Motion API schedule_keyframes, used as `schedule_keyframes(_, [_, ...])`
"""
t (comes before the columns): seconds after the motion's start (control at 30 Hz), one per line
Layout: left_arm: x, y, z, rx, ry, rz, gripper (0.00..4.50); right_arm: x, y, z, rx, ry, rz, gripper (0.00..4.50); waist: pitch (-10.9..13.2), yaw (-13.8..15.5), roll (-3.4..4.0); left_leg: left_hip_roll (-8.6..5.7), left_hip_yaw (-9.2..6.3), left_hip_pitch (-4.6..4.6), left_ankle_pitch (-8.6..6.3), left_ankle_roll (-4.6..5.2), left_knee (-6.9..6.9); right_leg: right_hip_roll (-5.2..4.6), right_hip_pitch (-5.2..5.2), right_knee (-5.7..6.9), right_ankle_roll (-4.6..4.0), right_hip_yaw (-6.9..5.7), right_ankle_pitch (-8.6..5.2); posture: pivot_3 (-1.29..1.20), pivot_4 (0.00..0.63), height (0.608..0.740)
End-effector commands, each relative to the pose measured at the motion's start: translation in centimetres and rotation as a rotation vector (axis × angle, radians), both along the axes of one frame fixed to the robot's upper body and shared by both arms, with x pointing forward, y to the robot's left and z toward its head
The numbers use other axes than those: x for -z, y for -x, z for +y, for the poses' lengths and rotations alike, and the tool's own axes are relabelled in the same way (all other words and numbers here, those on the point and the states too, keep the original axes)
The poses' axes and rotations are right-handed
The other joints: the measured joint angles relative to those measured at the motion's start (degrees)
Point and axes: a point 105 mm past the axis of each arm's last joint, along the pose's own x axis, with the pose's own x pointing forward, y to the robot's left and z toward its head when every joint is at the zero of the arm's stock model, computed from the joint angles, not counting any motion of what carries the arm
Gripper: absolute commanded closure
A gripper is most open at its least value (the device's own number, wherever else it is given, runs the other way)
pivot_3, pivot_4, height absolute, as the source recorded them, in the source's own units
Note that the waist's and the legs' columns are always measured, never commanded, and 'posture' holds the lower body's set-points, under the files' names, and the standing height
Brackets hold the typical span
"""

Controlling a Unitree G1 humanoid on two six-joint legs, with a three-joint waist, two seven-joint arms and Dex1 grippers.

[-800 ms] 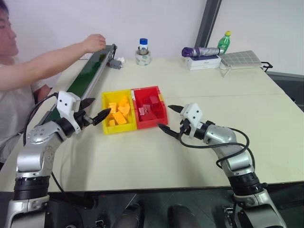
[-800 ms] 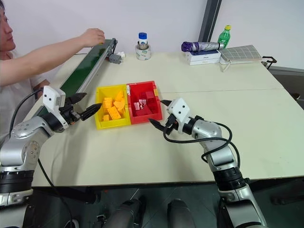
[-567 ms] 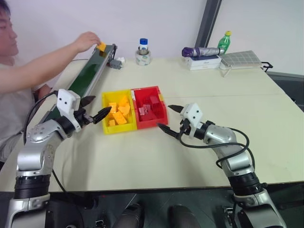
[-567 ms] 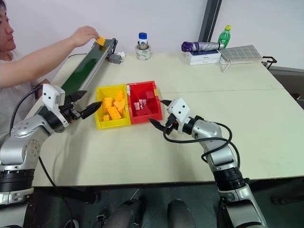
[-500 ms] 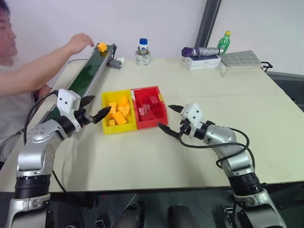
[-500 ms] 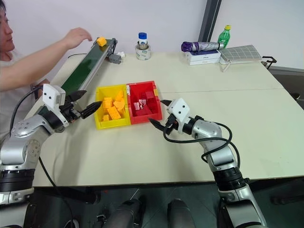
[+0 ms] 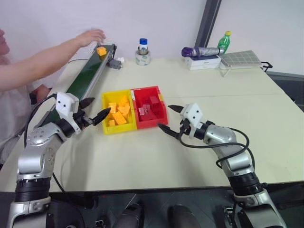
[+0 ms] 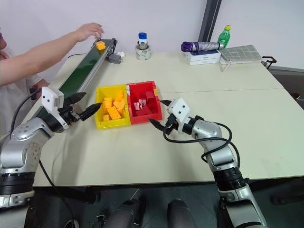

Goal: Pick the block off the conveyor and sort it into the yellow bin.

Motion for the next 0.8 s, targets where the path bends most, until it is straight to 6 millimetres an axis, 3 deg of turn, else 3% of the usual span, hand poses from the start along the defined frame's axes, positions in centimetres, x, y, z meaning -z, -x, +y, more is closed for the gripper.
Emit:
schedule_keyframes(0.03, [-2.1, 0.5, 0.2, -0.007, -0.004, -0.090, 0.09, -1.3, 0.1, 0.6, -0.029, -0.012, -0.051, 0.00, 0.0, 0.0, 0.00, 0.00, 0.00, 0.00, 0.00, 0.00, 0.00, 0.00, 0.00, 0.00, 0.00, 0.00, 0.00, 0.00, 0.150, 0.740])
schedule_keyframes(0.43, [-2.1, 1.1, 0.7, -0.031, 0.027, -0.106, 0.09, -1.2, 0.1, 0.5, -0.028, -0.005, -0.052, 0.00, 0.0, -0.1, 0.00, 0.00, 0.00, 0.00, 0.00, 0.00, 0.00, 0.00, -0.01, 0.00, 0.00, 0.00, 0.00, 0.00, 0.150, 0.740])
schedule_keyframes(0.8, [-1.9, 2.9, 4.6, -0.327, 0.033, -0.220, 0.09, -0.9, 0.3, 0.5, -0.040, -0.004, -0.045, 0.00, 0.0, 0.1, 0.00, 0.00, 0.00, 0.00, 0.00, 0.00, 0.00, 0.00, 0.01, -0.01, -0.01, 0.01, -0.01, 0.00, 0.150, 0.740])
